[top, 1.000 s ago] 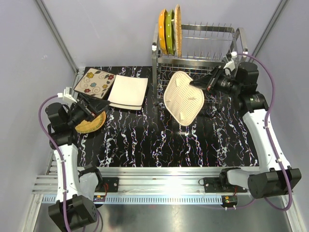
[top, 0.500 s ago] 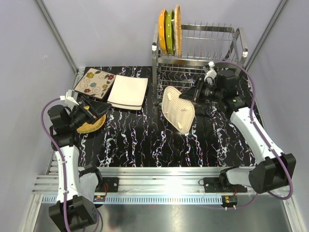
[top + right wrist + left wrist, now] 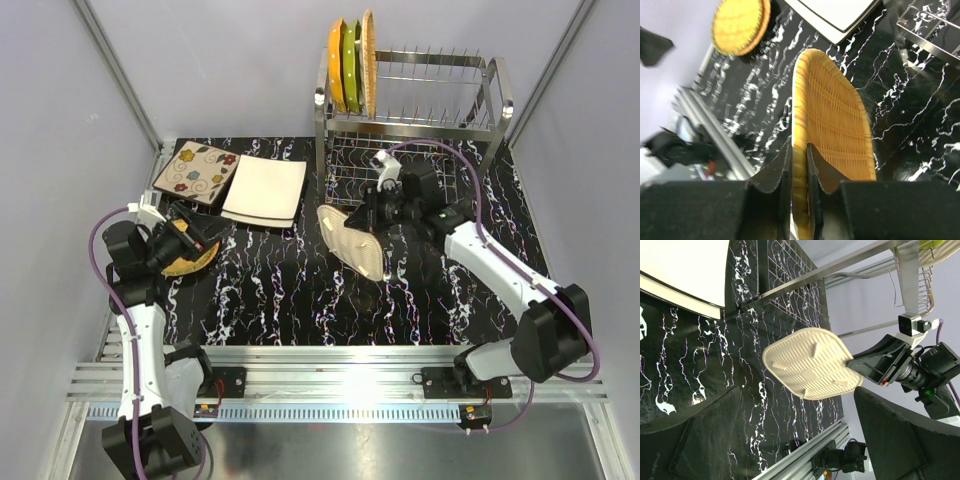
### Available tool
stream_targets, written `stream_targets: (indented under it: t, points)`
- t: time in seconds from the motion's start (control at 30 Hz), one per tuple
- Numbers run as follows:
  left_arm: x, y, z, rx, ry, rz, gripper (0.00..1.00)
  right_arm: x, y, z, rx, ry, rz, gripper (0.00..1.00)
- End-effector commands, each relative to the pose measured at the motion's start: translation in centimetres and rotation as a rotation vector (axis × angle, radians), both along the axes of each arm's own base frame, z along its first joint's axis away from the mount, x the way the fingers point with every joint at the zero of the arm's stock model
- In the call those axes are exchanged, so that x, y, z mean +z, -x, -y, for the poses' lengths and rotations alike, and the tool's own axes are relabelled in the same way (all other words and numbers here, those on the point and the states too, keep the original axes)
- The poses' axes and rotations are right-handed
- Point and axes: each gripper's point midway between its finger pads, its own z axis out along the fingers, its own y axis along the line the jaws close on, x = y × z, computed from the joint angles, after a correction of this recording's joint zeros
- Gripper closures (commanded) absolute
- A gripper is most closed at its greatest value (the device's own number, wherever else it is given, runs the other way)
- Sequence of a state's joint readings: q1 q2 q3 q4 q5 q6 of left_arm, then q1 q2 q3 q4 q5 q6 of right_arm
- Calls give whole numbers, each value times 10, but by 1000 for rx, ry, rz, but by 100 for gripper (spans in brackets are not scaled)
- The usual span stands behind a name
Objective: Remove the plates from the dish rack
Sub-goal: Place the plate on the table
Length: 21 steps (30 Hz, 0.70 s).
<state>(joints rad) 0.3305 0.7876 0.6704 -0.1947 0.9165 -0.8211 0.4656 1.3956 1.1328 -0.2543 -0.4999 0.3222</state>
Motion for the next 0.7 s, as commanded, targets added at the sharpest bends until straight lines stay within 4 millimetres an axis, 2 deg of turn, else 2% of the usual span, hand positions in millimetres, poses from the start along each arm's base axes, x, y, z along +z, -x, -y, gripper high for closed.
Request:
stream_targets:
  t: [0.0, 0.23, 0.5, 0.57, 0.63, 0.67]
  points:
    - [5, 5, 4, -13, 4, 21, 1, 19, -16, -18, 46, 29, 221, 100]
    - [0, 7, 3, -5, -1, 18, 1, 2, 1, -53, 168, 144, 356, 100]
    - [-4, 8, 3, 2, -10, 16, 1, -43, 52, -98, 394, 309, 544, 100]
    - [-5, 8, 2, 7, -20, 17, 1, -51, 53, -101, 424, 363, 629, 100]
    - [-7, 9, 1, 15, -30, 12, 1, -55, 58, -114, 453, 368, 705, 100]
    - [-8, 9, 1, 15, -32, 10, 1, -64, 60, -114, 471, 405, 739, 100]
